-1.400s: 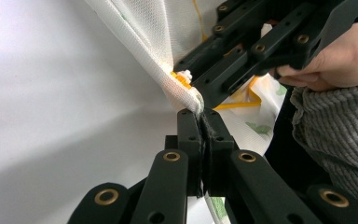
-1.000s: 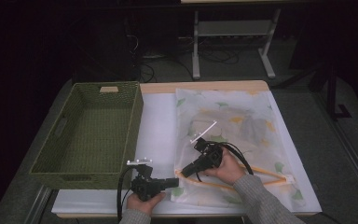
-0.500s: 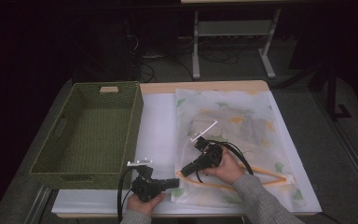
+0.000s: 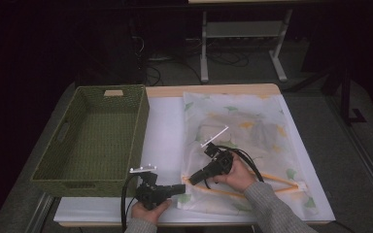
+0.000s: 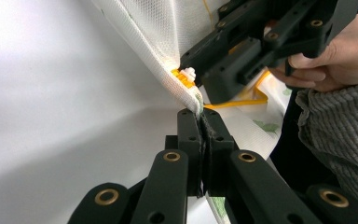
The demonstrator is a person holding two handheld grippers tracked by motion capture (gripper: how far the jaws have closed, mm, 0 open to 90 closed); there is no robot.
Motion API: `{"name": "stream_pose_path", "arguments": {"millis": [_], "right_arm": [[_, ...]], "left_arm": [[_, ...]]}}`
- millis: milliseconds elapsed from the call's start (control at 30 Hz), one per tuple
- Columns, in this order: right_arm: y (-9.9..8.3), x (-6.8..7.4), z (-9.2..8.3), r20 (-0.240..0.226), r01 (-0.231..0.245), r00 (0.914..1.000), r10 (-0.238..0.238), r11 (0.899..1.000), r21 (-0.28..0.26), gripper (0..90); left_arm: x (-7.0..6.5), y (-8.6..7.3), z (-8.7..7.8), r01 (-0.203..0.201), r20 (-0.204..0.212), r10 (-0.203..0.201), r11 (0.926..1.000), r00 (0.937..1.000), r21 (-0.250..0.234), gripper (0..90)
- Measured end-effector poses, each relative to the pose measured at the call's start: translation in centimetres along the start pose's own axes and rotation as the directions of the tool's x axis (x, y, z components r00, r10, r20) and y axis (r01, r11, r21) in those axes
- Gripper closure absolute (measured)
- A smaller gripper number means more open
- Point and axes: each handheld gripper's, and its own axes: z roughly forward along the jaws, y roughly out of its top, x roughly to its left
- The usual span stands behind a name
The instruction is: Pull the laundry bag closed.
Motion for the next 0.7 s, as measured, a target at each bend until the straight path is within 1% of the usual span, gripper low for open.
{"name": "stream_pose_path", "arguments": {"millis": [33, 100, 133, 200, 300, 433, 533, 633, 700], "right_arm": [[-0.13, -0.19, 0.02, -0.018, -0.008, 0.9998, 0.007, 1.000, -0.005, 67.4], [-0.22, -0.46, 0.08, -0.038, -0.026, 0.9989, 0.026, 1.000, -0.008, 62.6], [-0.23, -0.62, 0.09, -0.062, -0.042, 0.9973, 0.041, 0.999, -0.014, 61.8], [-0.16, -0.71, 0.10, -0.080, -0.053, 0.9955, 0.051, 0.998, -0.020, 61.8], [-0.03, -0.69, 0.04, -0.103, -0.062, 0.9929, 0.058, 0.997, -0.036, 64.4], [0.03, -0.62, -0.18, -0.086, -0.047, 0.9954, 0.042, 0.997, -0.058, 68.7], [0.02, -0.43, -0.26, -0.073, -0.041, 0.9967, 0.037, 0.998, -0.056, 71.2], [0.02, -0.18, -0.40, -0.062, -0.021, 0.9979, 0.016, 0.997, -0.070, 74.5], [0.05, -0.06, -0.40, -0.053, -0.015, 0.9985, 0.011, 0.998, -0.065, 75.8]], "left_arm": [[-0.01, 0.01, -0.03, -0.001, 0.002, 0.001, 1.0000, 1.0000, -0.005, 87.6], [-0.05, 0.00, 0.00, -0.002, 0.007, 0.003, 1.0000, 1.0000, -0.009, 87.6], [-0.06, -0.02, 0.03, -0.004, 0.010, 0.004, 0.9999, 0.9999, -0.010, 87.6], [-0.10, -0.04, 0.10, -0.004, 0.015, 0.004, 0.9999, 0.9999, -0.011, 87.6], [-0.07, -0.07, 0.12, -0.004, 0.014, 0.004, 1.0000, 0.9999, -0.009, 87.6], [0.05, -0.21, 0.21, -0.004, 0.007, 0.004, 1.0000, 1.0000, 0.003, 87.6], [0.13, -0.34, 0.34, -0.003, 0.000, 0.003, 0.9999, 1.0000, 0.011, 87.5], [0.13, -0.41, 0.53, 0.000, -0.007, 0.000, 0.9998, 1.0000, 0.022, 87.4], [0.06, -0.39, 0.65, -0.003, -0.009, 0.003, 0.9996, 1.0000, 0.027, 87.4]]}}
